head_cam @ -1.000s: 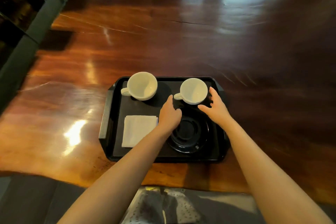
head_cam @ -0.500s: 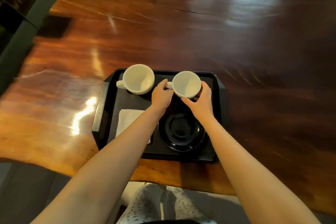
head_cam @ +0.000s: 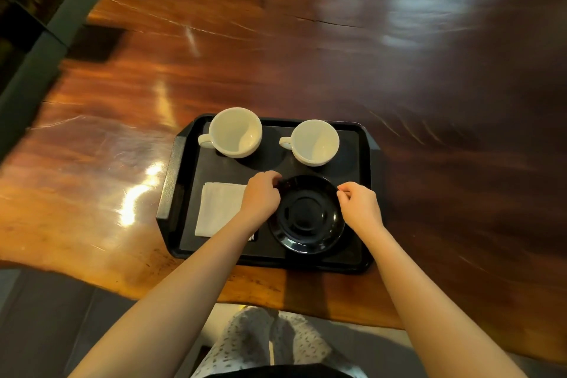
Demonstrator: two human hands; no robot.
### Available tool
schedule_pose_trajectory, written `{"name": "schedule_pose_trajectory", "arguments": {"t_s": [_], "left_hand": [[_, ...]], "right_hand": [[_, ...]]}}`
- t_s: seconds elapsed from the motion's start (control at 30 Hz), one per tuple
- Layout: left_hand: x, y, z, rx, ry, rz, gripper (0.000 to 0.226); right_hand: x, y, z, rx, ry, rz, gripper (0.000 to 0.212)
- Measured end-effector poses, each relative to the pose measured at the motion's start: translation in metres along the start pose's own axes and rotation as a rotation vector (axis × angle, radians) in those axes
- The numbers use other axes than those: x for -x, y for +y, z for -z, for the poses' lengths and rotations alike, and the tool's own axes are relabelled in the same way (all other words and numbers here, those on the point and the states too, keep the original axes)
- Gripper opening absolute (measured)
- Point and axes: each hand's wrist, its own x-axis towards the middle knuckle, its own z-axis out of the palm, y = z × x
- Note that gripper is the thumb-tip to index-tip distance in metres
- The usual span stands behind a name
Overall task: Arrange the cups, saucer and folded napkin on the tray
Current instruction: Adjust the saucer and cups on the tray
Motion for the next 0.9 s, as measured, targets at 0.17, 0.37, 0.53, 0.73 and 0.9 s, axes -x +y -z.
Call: {"name": "schedule_pose_trajectory", "arguments": {"t_s": [0.17, 0.37, 0.53, 0.73, 0.9], "left_hand": [[-0.002, -0.006, 0.001, 0.007, -0.012, 0.005, 0.038], [-0.002, -0.007, -0.002, 0.026, -0.003, 0.005, 0.037], [-0.001, -0.004, -0.002, 0.036, -0.034, 0.017, 0.037], [0.003, -0.013, 0.031, 0.12, 0.104, 0.02, 0.036], [-0.004, -0.046, 0.091, 0.149, 0.392, 0.049, 0.034]], "right_hand": [[-0.003, -0.002, 0.002, -0.075, 0.016, -0.017, 0.025], [-0.005, -0.004, 0.004, -0.075, 0.022, -0.008, 0.025], [-0.004, -0.005, 0.008, -0.036, 0.01, -0.01, 0.026], [0.007, -0.034, 0.023, -0.05, 0.212, 0.163, 0.033], [-0.006, -0.1, 0.026, -0.176, 0.119, 0.373, 0.049]]}}
